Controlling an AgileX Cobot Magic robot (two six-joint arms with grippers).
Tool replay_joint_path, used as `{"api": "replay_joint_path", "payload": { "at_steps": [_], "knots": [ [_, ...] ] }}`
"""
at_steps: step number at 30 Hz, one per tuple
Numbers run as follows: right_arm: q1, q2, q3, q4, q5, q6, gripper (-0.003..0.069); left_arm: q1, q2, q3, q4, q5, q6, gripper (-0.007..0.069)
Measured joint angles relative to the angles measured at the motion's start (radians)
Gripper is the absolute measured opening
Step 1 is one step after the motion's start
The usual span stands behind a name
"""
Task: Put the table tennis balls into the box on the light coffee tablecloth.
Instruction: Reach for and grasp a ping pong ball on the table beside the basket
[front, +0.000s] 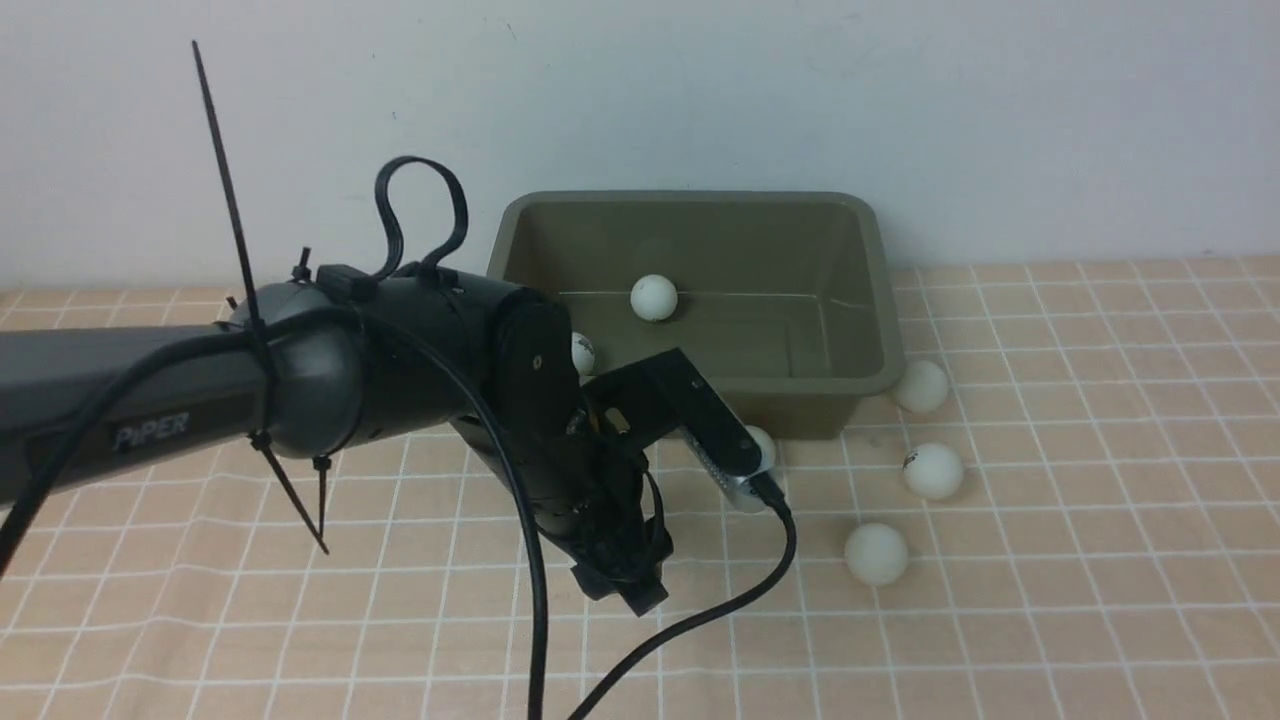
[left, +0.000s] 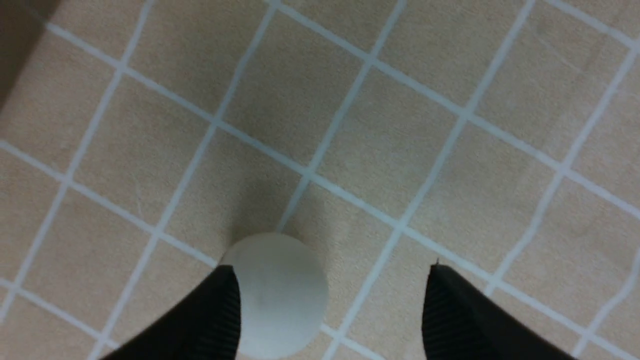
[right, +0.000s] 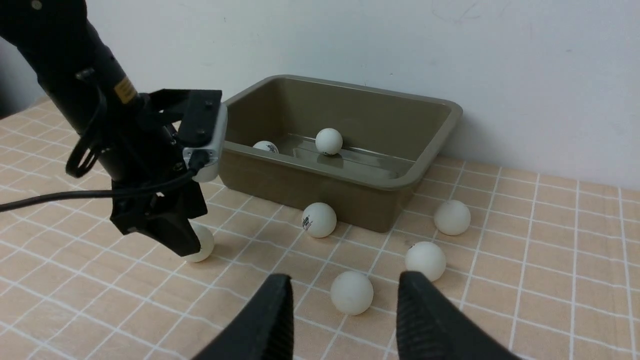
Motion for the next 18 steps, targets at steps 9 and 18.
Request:
{"api": "replay_joint_path", "payload": {
  "at_steps": [9,18],
  "knots": [
    [0.0,0.0,0.0,0.001,0.0,0.0,0.0274,0.0,0.063,0.0,0.048,-0.043,-0.082,0.0367],
    [0.0,0.0,0.0,0.001,0.0,0.0,0.0274,0.0,0.074,0.0,0.267,-0.052,-0.275,0.0308]
  ]
}}
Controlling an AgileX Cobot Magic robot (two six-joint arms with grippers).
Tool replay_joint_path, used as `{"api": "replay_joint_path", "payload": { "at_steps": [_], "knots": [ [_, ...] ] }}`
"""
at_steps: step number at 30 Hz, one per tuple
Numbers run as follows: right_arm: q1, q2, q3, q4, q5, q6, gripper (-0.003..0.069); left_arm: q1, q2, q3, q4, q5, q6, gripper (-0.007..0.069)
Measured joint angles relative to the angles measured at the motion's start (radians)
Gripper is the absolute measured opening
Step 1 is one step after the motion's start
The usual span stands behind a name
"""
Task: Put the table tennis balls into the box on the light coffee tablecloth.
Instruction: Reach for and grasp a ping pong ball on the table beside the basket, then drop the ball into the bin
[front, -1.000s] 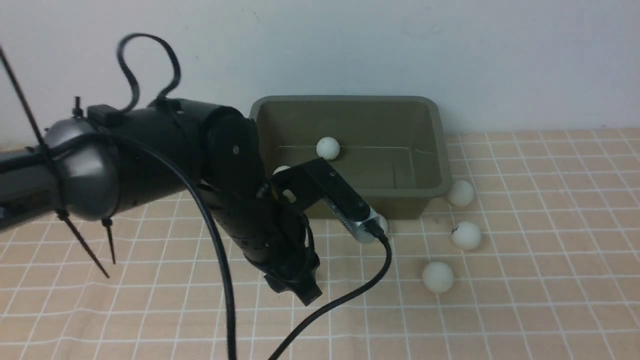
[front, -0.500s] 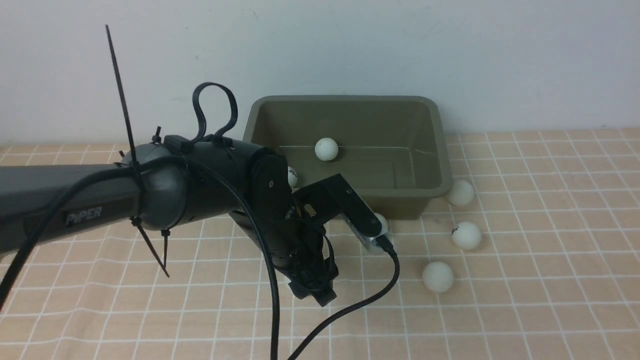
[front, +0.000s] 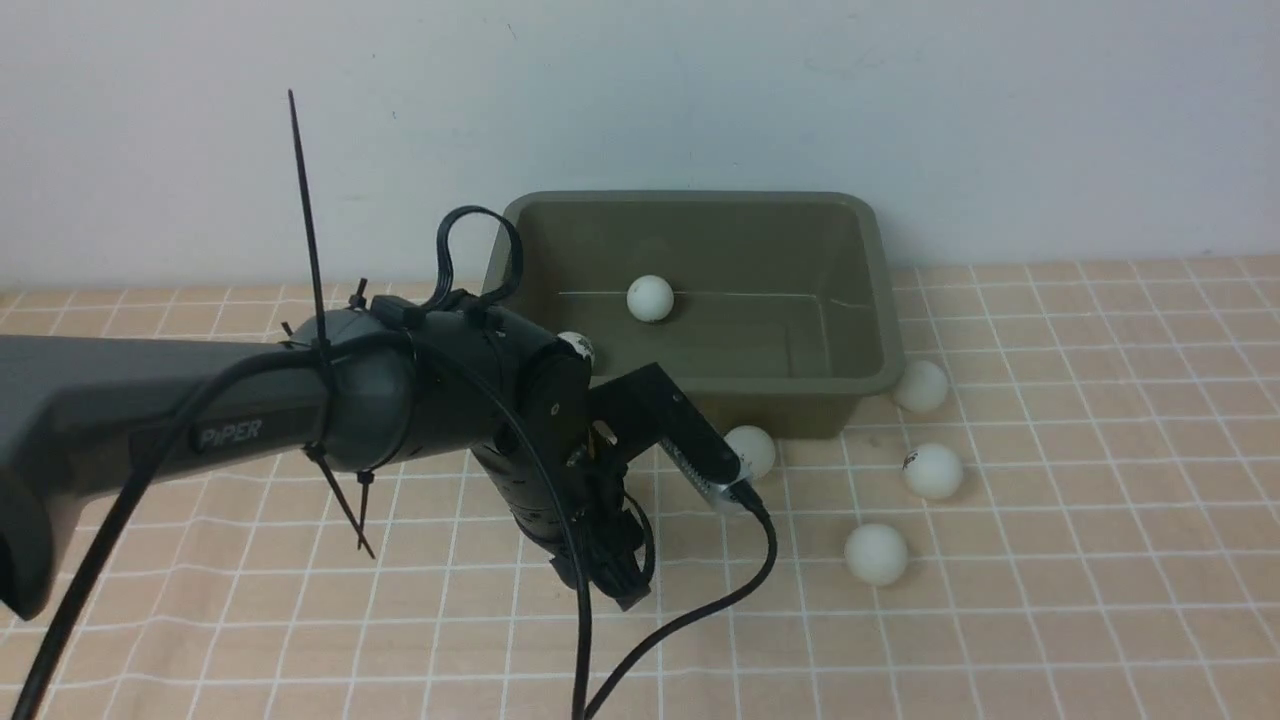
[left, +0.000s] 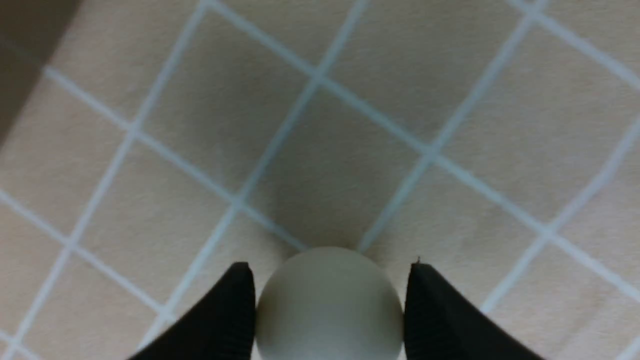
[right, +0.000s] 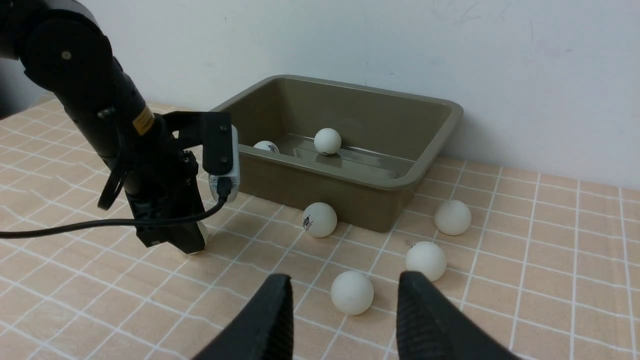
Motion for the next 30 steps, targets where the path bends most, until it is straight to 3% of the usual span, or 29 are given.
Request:
{"api": "replay_joint_path", "payload": {
  "at_steps": [6,16,30],
  "knots": [
    [0.0,0.0,0.0,0.0,0.0,0.0,0.0274,-0.011,-0.029,-0.034,0.077,0.018,-0.073,0.0308],
    [0.0,0.0,0.0,0.0,0.0,0.0,0.0274,-0.045,-0.128,-0.241,0.015,-0.034,0.011,0.0308],
    [0.0,0.0,0.0,0.0,0.0,0.0,0.0274,0.144,-0.014,-0.252,0.013,-0.262,0.05,0.0311]
  ]
}}
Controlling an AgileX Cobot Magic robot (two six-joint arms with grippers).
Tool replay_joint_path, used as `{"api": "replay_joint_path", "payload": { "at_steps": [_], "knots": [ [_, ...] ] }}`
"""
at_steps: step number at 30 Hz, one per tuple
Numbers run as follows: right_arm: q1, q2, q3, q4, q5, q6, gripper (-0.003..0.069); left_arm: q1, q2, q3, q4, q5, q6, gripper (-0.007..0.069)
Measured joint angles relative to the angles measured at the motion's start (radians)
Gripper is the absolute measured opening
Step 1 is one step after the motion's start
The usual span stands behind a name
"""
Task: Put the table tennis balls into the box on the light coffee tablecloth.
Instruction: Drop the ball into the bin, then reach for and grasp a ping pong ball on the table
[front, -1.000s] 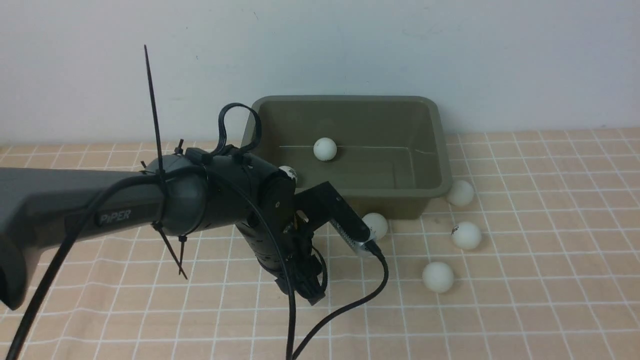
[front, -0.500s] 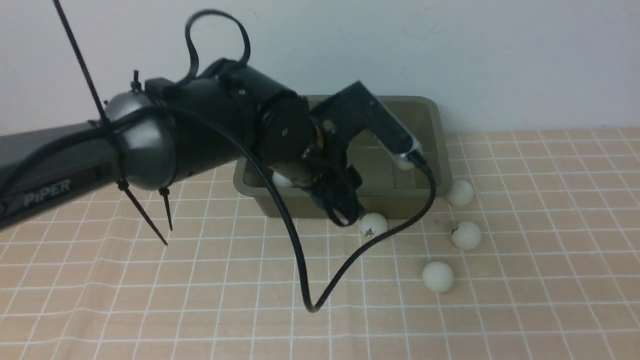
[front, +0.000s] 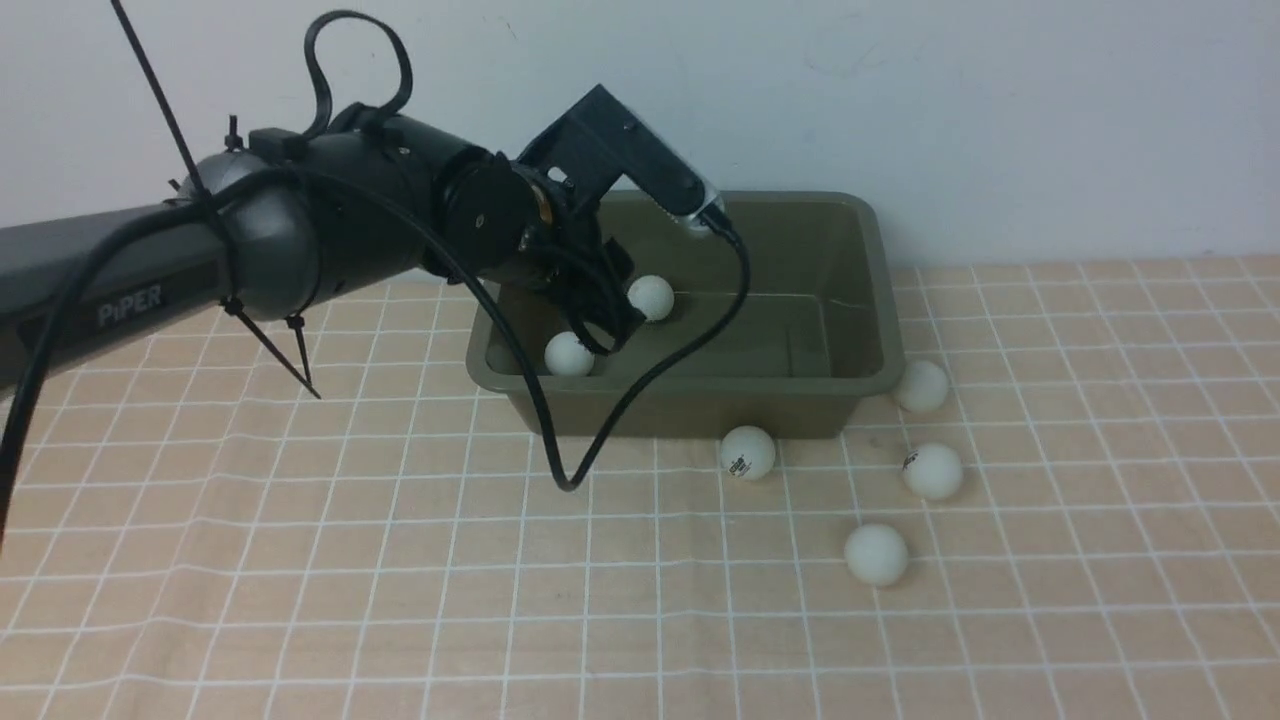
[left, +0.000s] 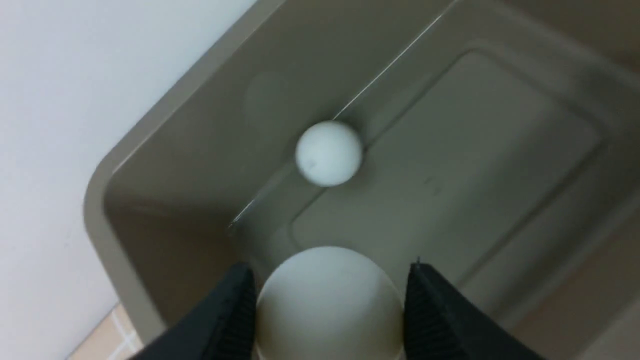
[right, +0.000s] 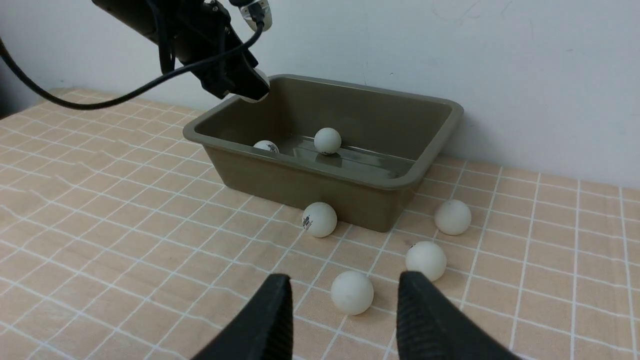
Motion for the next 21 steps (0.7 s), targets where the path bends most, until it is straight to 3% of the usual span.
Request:
{"api": "replay_joint_path", "payload": {
  "at_steps": [7,13,21],
  "knots": [
    [0.0,0.0,0.0,0.0,0.0,0.0,0.0274,0.0,-0.063,-0.006,-0.005,0.045,0.0,0.0417],
    [0.0,0.0,0.0,0.0,0.0,0.0,0.0274,0.0,-0.284,-0.018,-0.018,0.144,-0.024,0.0382],
    [0.0,0.0,0.0,0.0,0.0,-0.004,0.0274,0.0,-0.534,-0.021,-0.006,0.419,-0.091,0.034]
  ]
}}
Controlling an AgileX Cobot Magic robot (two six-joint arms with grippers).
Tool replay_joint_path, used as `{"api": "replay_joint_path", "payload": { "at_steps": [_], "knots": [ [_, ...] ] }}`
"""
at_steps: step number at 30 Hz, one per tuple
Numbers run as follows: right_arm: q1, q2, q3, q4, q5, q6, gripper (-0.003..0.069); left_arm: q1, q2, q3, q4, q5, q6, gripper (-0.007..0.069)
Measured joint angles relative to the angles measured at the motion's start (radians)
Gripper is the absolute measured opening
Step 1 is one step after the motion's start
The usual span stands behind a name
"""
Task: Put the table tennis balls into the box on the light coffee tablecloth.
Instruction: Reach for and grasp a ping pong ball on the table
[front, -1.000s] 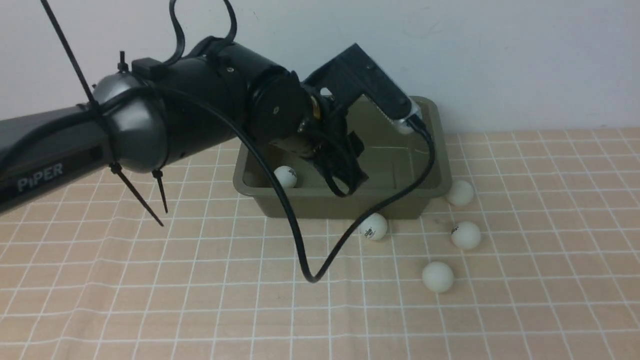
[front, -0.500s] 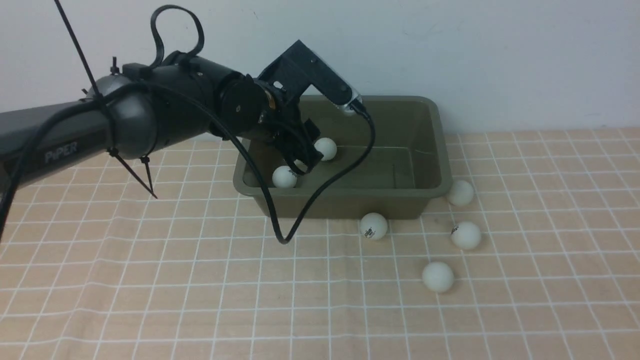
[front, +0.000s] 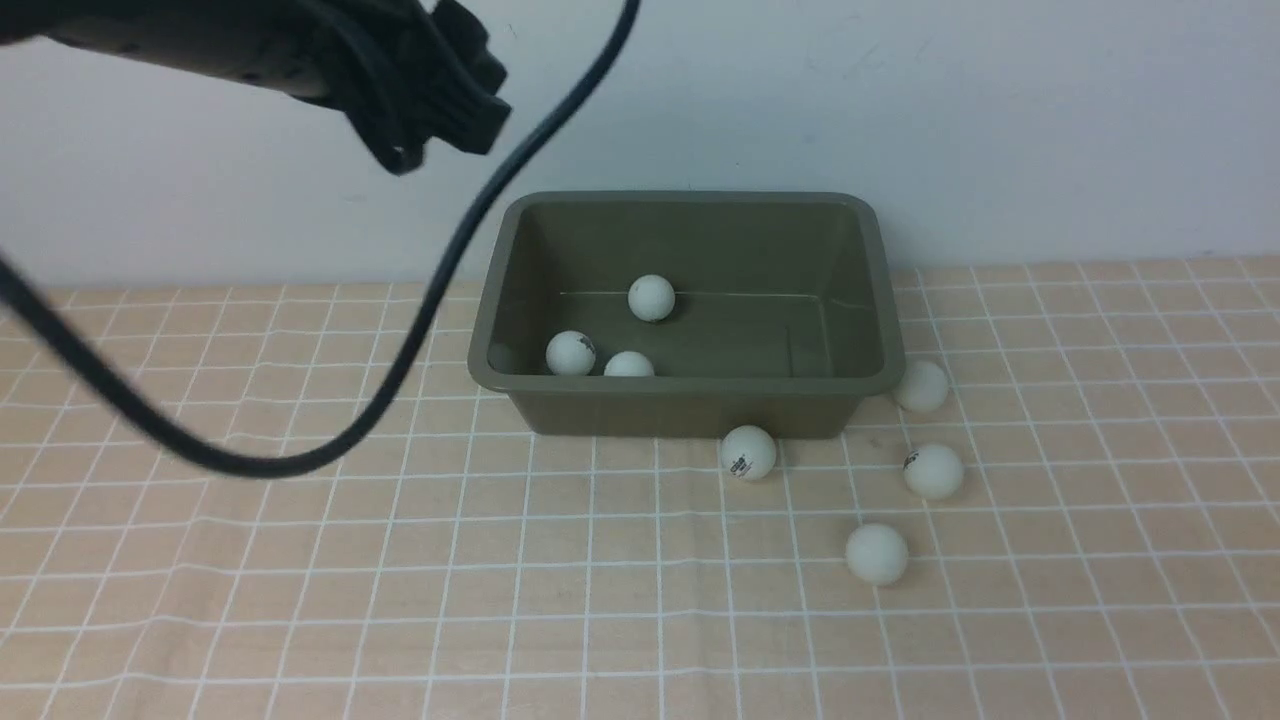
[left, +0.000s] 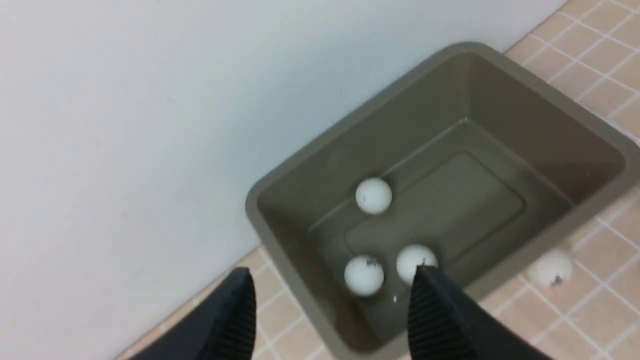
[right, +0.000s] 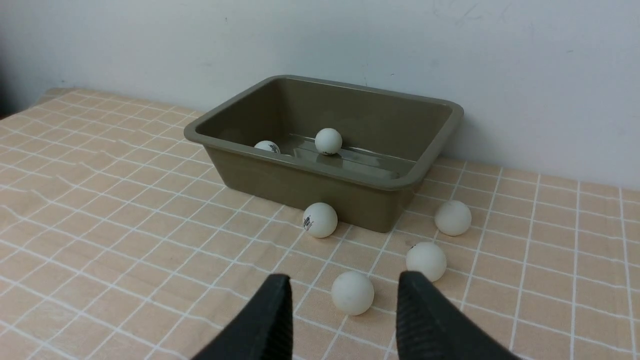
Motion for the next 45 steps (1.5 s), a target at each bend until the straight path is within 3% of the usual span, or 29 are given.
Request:
{"api": "replay_joint_path", "payload": {
  "at_steps": [5,10,16,20,26,32,39,45],
  "knots": [
    [0.0,0.004,0.0,0.001,-0.001,-0.082,0.0274,0.0,-0.089,0.023,0.042,0.112,-0.032,0.034],
    [0.0,0.103,0.0,0.083,-0.006,-0.219,0.0274,0.0,-0.13,0.078,-0.035,0.199,-0.038,0.034],
    [0.0,0.371,-0.073,0.203,-0.009,-0.419,0.0274,0.0,-0.166,0.241,-0.132,0.188,0.031,0.034],
    [0.0,0.545,-0.174,0.208,-0.019,-0.495,0.0274,0.0,-0.191,0.35,-0.199,0.135,0.088,0.034],
    [0.0,0.833,-0.358,0.183,-0.031,-0.503,0.0274,0.0,-0.253,0.478,-0.274,0.03,0.144,0.034],
    [0.0,1.156,-0.53,0.138,-0.011,-0.421,0.0274,0.0,-0.299,0.491,-0.297,-0.007,0.154,0.034],
    [0.023,1.353,-0.564,0.127,-0.025,-0.466,0.0277,0.0,-0.303,0.491,-0.316,-0.005,0.154,0.034],
    [0.089,1.457,-0.569,0.126,-0.099,-0.469,0.0332,0.0,-0.303,0.491,-0.322,-0.006,0.154,0.034]
  ]
}}
